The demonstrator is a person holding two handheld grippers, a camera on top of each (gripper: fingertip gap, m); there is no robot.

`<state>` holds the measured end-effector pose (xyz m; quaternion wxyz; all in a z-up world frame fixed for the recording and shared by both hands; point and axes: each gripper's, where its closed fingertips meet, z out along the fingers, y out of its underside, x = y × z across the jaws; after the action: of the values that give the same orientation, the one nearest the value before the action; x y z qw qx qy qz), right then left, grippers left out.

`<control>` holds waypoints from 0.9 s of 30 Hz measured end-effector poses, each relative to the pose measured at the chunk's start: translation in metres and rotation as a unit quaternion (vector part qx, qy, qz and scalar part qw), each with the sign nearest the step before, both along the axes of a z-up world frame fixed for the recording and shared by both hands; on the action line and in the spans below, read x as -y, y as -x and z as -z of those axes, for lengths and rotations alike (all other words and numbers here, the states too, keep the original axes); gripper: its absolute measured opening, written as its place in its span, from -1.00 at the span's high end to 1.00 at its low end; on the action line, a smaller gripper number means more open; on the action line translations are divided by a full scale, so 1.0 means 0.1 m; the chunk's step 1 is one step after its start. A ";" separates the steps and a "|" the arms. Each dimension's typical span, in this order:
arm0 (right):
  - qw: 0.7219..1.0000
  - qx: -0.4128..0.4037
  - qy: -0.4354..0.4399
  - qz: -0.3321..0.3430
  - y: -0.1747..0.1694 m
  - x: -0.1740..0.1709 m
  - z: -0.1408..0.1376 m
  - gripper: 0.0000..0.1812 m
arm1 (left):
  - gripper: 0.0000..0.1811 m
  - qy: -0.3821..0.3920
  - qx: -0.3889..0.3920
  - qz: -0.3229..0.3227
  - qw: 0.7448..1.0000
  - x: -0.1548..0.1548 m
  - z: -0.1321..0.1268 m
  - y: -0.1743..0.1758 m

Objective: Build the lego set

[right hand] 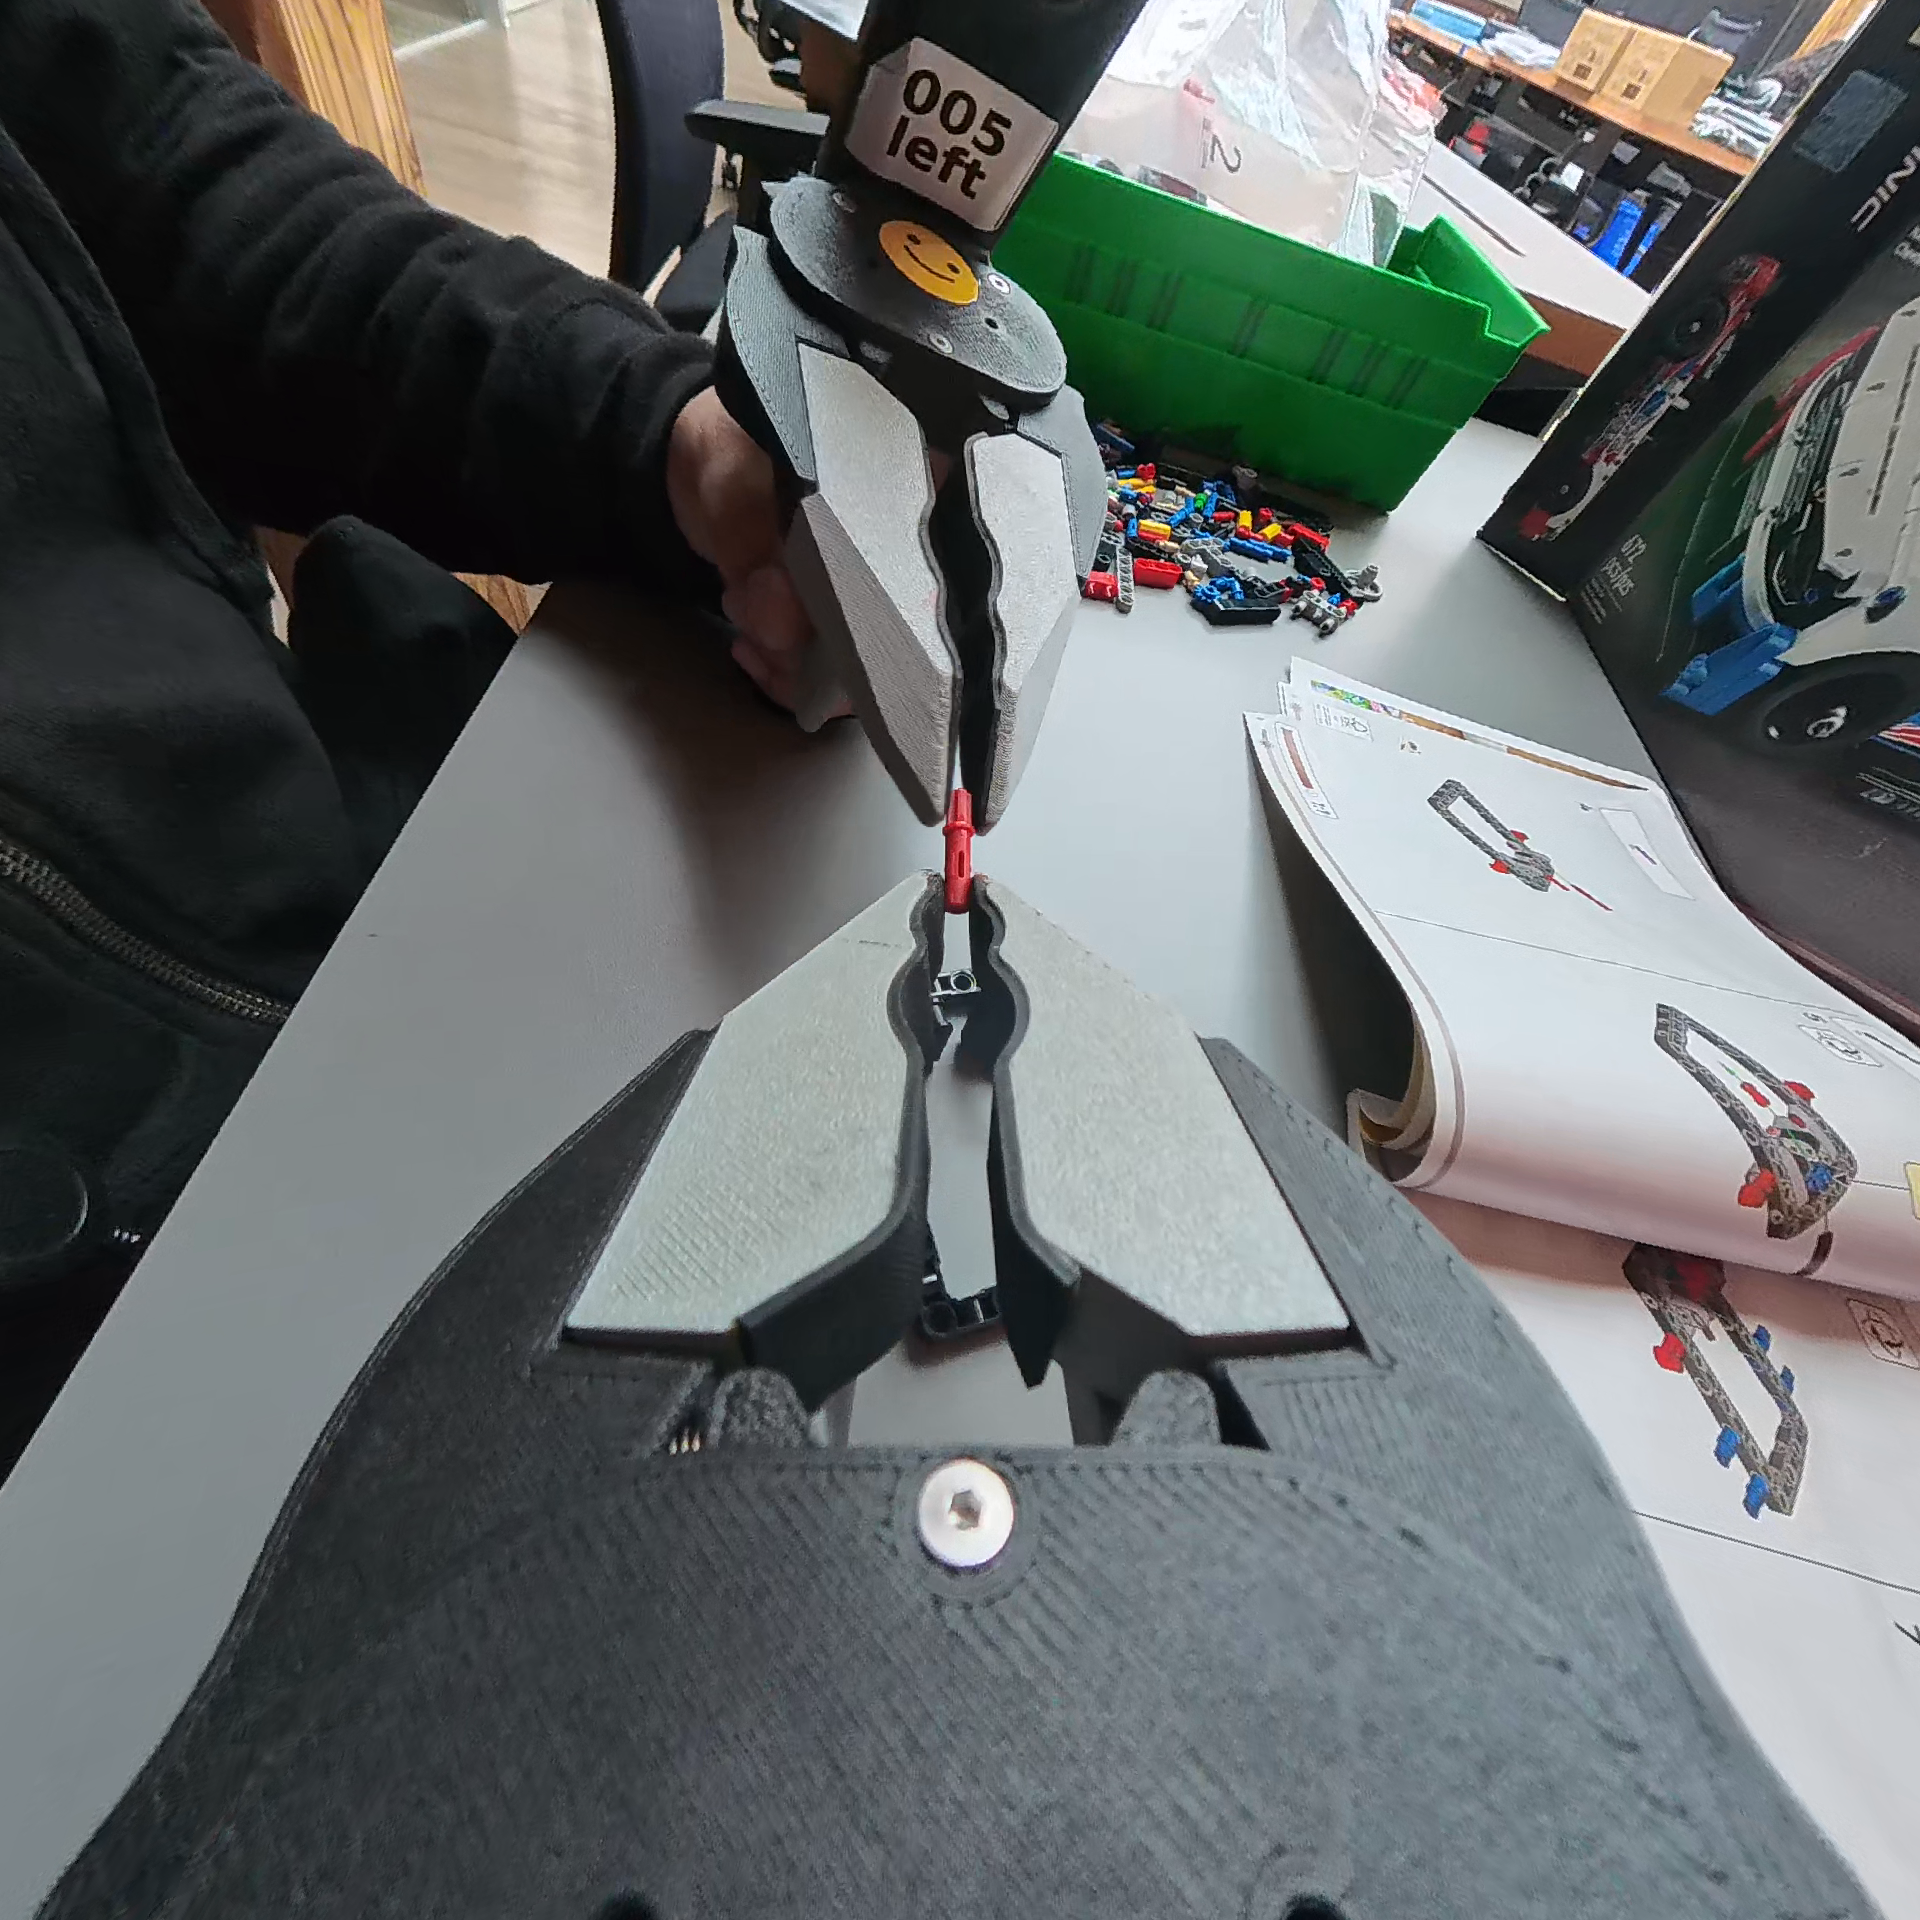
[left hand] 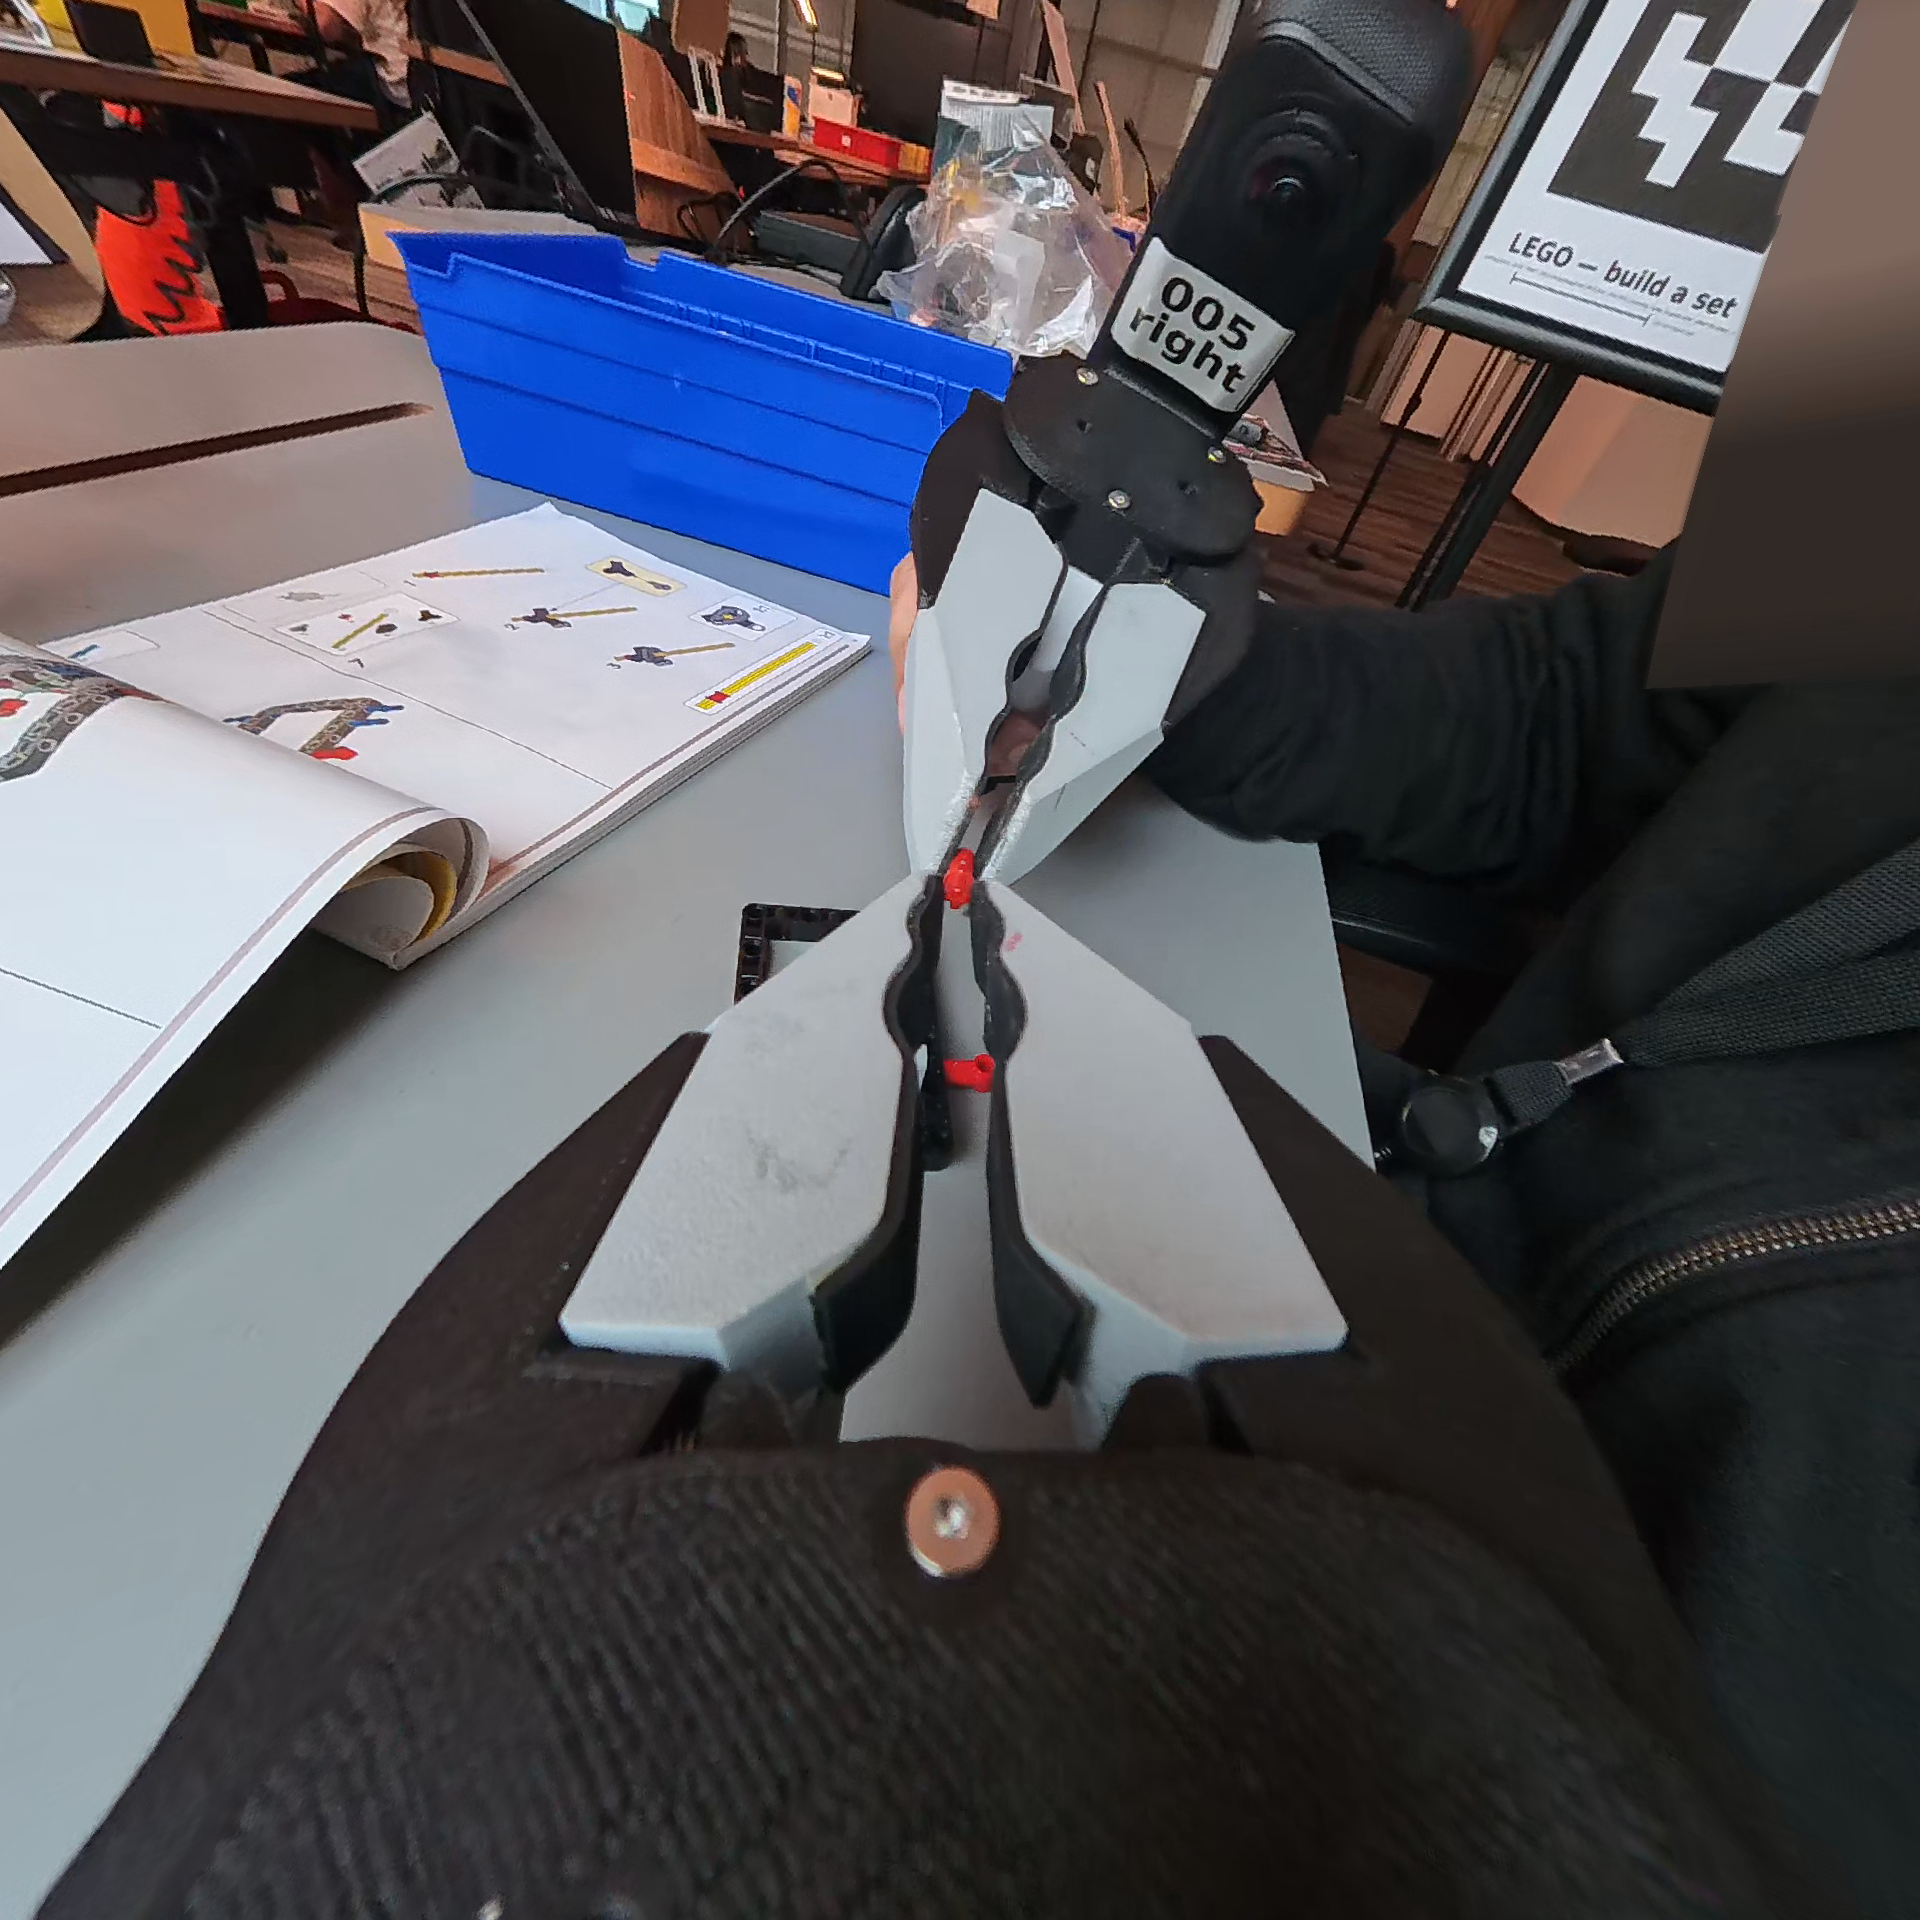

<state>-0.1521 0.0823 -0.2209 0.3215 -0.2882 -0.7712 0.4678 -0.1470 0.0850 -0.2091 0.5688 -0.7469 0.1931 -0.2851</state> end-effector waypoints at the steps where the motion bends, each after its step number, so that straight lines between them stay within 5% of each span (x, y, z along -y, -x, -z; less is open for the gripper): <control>1: 1.000 0.001 -0.001 0.000 0.00 0.00 0.00 0.99 | 0.97 -0.001 -0.001 0.001 1.000 0.00 0.00 0.00; 27: 0.999 -0.003 0.044 -0.008 0.02 0.02 -0.08 0.99 | 0.97 0.003 0.001 -0.002 1.000 -0.01 0.01 0.00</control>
<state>-0.1538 0.0805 -0.2130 0.3068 -0.2945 -0.7514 0.5044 -0.1475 0.0857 -0.2097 0.5675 -0.7486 0.1905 -0.2852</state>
